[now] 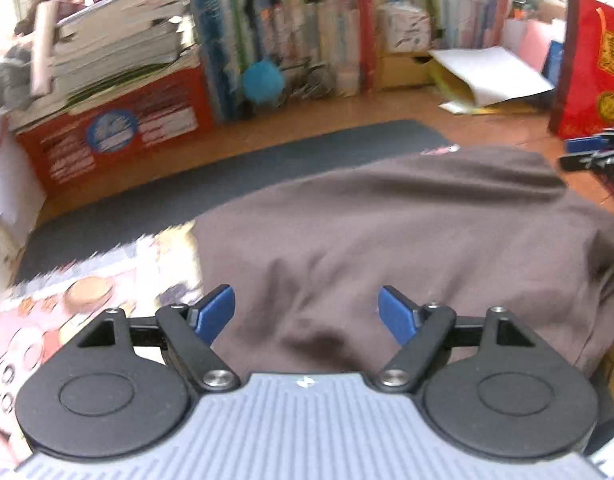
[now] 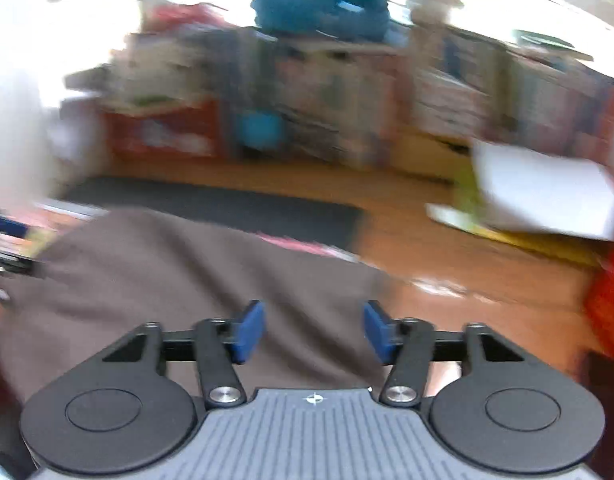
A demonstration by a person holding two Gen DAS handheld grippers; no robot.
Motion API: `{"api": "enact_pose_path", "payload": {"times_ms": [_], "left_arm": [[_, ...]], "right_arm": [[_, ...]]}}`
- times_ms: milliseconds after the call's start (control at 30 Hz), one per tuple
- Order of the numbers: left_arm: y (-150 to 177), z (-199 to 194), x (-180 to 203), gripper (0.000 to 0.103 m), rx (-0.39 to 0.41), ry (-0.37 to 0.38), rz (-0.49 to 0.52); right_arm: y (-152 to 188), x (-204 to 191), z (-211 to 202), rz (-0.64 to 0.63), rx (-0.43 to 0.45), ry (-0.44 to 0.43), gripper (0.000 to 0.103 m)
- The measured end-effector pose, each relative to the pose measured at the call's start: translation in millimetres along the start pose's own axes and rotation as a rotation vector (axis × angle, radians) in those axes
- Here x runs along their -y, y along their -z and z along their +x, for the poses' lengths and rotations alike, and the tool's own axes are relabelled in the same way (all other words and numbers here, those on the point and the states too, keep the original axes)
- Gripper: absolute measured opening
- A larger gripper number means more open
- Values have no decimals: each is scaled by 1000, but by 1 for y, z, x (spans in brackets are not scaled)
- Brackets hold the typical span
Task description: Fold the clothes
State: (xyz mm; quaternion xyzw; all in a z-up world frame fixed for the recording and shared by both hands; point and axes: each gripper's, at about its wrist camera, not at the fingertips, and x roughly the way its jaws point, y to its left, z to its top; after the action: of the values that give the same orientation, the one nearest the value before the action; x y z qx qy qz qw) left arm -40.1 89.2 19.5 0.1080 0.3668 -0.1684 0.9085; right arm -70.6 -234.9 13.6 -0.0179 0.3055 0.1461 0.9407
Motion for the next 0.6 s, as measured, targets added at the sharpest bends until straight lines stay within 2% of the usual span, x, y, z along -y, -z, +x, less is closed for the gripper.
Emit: {"api": "enact_pose_path", "payload": {"times_ms": [67,100,167,267,300,400,433,467,533,600], "left_arm": [[2,15,9,81,-50,0,19],[9,20,11,81,-77,-7,28],[26,26,9,83,-118,-22,38],[42,9,-12,83,-114,-24,-1],[45,4,-18,83,-123,-47,-9],[52,-10,-29,83,-159,-153,-18],[51,-17,-31,83,-160,-165,-32],[49,-23,-32,81,-153,-165,-45],[38,-34,-29,81,-105,-148,-49],[26,-41,-19,81,-47,-88,-35]], "right_arm": [[-3,-27,11,-31,-12,-115,62],[0,-36,19,-51,-34,-145,62],[12,-40,34,-63,-99,-147,62],[32,-14,41,-55,-167,-25,62],[35,0,35,-47,-152,13,62],[31,33,17,12,-177,220,65],[29,37,10,4,-174,286,65],[26,36,3,-10,-151,300,65],[17,28,-8,-32,-76,227,66],[7,10,-12,-79,-4,117,68]]}}
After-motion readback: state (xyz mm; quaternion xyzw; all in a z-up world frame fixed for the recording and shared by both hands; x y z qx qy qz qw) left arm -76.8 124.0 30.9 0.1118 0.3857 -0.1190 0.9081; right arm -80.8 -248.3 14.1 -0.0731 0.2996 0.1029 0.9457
